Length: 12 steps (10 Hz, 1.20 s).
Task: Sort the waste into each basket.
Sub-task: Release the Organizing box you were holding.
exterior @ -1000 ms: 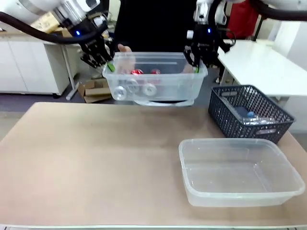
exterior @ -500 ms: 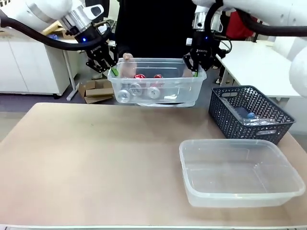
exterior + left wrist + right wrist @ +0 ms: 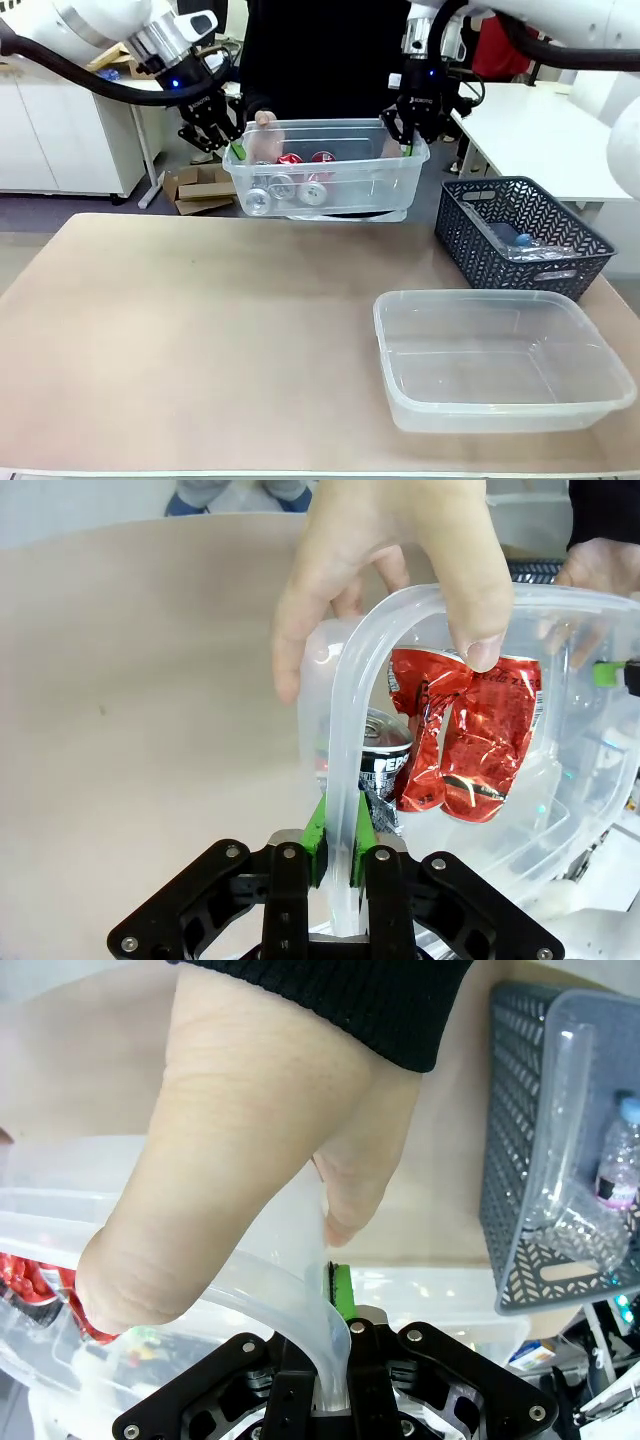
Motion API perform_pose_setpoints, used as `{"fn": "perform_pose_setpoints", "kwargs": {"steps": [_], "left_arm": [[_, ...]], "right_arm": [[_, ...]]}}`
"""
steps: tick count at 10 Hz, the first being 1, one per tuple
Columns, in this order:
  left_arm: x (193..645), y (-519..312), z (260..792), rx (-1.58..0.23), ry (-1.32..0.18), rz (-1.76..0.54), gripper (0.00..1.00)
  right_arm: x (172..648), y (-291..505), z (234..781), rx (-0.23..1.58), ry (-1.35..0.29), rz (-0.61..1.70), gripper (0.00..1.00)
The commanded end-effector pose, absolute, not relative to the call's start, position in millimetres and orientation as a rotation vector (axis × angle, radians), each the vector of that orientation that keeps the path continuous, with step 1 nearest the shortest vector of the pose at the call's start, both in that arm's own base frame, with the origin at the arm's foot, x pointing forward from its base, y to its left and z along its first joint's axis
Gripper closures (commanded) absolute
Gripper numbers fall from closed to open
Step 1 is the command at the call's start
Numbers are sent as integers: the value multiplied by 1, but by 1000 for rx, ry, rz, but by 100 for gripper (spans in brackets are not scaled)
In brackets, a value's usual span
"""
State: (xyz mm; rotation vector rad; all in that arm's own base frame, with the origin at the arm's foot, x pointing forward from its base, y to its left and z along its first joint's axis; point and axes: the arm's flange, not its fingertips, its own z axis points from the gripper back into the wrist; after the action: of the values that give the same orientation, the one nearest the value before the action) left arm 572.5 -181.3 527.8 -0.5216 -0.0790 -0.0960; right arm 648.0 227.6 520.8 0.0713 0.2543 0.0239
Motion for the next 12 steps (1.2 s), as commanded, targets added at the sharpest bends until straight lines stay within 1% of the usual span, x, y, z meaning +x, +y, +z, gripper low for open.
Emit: {"fn": "perform_pose_setpoints", "kwargs": {"steps": [1,4,5,6,7,8,9,10,12], "left_arm": [[569,-180,537,-533,-95,-105,92],[569,-180,537,-533,-95,-105,92],[573,-181,528,-521,-79,-96,32],[571,-185,530,-518,-87,-109,32],[569,-186,534,-519,-96,-118,0],[568,-186,537,-516,-108,-114,30],[567,-186,539,-513,-112,-112,0],[567,-185,539,-510,-115,-111,0],[569,-182,538,-509,-112,-113,0]], "right_arm": [[647,227,520,64,257,17,97],[648,228,521,71,254,24,97],[644,220,519,88,220,42,39],[639,216,517,89,203,31,40],[636,214,518,98,165,38,0],[634,212,520,108,154,41,0],[635,212,520,113,151,40,0],[635,211,519,118,148,40,17],[635,208,519,137,131,32,0]]}}
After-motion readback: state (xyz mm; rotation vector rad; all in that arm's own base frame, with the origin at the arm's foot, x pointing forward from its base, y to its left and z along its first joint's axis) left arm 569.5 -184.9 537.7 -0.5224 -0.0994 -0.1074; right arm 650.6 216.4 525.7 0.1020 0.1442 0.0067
